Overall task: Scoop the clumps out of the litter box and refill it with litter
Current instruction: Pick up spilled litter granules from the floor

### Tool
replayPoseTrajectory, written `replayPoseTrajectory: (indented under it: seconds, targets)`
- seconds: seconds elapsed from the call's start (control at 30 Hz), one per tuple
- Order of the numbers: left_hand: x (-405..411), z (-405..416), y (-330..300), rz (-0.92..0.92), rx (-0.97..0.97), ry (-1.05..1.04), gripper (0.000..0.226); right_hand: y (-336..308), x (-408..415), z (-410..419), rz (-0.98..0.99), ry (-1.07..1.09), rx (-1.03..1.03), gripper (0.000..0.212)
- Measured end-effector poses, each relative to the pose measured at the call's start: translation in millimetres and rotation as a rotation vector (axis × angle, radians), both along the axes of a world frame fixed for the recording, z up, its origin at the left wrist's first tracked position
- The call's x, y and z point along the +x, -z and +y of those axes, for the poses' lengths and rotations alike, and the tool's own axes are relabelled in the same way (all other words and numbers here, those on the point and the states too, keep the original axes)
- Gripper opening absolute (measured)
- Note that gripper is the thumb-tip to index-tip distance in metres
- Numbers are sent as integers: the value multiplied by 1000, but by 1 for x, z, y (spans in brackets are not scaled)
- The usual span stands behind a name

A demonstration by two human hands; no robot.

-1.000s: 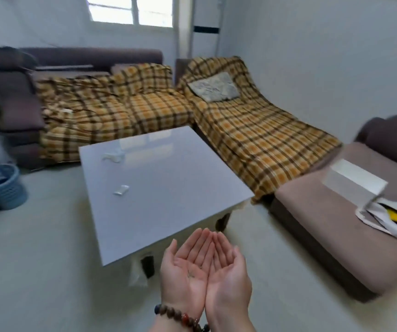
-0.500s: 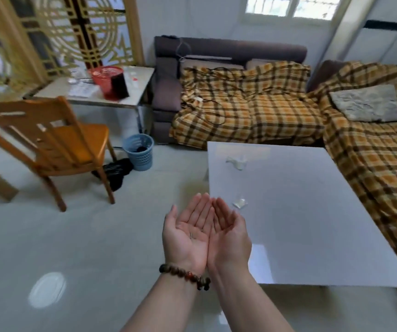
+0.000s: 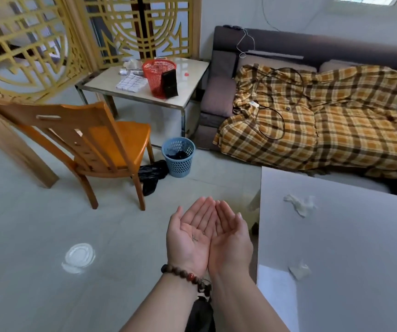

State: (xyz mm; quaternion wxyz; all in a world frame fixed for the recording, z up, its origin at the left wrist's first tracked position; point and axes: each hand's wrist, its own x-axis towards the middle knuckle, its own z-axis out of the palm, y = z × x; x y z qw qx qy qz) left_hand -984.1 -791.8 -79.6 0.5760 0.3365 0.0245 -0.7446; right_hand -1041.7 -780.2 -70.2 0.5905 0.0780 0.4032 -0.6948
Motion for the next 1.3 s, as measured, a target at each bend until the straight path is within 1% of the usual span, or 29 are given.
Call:
replayPoseTrajectory:
  seconds: [0.17, 0.4, 0.57, 0.7, 0.93, 1.07, 1.17, 1.3]
  targets:
    - [-6, -138, 1, -24, 23, -29, 51, 4, -7, -140, -40, -40, 22, 40]
    - [1, -298, 8, -42, 38, -66, 53, 12, -1, -306, -29, -117, 52, 42]
    - [20, -406, 38, -41, 72, -102, 54, 38, 19, -416, -22, -167, 82, 42]
    - [40, -498, 77, -19, 106, -98, 55, 75, 38, -510, -18, -172, 107, 43]
    - [64, -649, 173, 0, 250, -91, 53, 172, 67, -662, 8, -152, 242, 43]
    - [71, -713, 245, -28, 334, -93, 48, 250, 74, -726, 19, -177, 307, 43]
    - [74, -747, 312, -60, 389, -117, 46, 320, 74, -762, 34, -256, 333, 44]
    - [78, -776, 403, -197, 456, -131, 48, 403, 67, -795, 132, -412, 359, 47]
